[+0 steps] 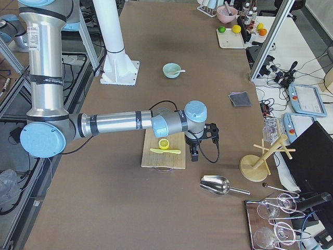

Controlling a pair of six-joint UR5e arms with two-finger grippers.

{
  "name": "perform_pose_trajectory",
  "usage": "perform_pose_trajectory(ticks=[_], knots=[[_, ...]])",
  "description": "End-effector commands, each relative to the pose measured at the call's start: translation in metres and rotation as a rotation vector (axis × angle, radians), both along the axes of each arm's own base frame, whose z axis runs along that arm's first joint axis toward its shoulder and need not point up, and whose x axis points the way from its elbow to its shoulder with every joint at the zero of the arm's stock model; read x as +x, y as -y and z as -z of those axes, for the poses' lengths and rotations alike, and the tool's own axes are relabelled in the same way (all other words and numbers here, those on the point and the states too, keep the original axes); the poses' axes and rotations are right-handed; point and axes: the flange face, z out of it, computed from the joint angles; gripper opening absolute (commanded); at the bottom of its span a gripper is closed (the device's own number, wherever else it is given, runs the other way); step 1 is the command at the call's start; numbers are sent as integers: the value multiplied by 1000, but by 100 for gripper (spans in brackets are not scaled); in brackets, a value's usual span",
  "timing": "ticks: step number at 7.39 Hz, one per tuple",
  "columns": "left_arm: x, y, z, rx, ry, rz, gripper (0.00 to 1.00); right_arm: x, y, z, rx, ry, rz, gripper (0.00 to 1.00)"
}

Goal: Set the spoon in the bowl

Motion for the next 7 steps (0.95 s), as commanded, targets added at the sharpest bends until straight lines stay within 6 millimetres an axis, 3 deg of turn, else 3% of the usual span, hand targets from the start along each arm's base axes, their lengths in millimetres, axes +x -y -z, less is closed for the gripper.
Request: perform_pose_trajectory(ticks=[1, 7], knots=[[-1, -5, 1, 2, 0, 1, 98, 1, 0, 1, 3, -1, -2, 100], [-2, -8, -3, -4, 14, 2, 98, 4, -2, -1, -3, -1, -9, 100]])
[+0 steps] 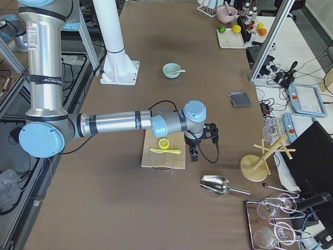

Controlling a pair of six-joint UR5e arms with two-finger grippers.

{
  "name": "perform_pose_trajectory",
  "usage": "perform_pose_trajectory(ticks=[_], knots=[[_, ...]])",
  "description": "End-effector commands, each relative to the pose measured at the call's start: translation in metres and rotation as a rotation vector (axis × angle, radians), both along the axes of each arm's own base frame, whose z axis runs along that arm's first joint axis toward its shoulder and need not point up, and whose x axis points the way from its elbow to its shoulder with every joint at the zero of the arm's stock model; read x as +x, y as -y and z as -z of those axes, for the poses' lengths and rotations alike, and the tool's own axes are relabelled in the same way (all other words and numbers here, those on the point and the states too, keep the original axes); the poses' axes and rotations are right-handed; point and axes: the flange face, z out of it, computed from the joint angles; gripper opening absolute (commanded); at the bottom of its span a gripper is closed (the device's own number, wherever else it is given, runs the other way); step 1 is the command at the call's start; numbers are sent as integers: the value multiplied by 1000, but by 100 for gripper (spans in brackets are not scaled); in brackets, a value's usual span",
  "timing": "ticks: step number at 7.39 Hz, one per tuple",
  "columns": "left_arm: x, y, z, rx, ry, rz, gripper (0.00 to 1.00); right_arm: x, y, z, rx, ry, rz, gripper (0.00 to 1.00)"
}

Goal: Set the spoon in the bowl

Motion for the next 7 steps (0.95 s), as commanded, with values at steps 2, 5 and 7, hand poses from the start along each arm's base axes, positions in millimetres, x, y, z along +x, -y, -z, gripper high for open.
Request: perform_pose_trajectory(ticks=[2, 5, 7], knots=[[-1, -3, -4, -9, 1, 1, 98, 3, -1, -1, -3, 0, -7, 100], [-2, -13, -21, -44, 1, 2, 98, 8, -3, -3, -7, 6, -13, 100], [-21, -20, -31, -67, 2, 43, 98, 17, -3, -4, -12, 17, -29, 100]])
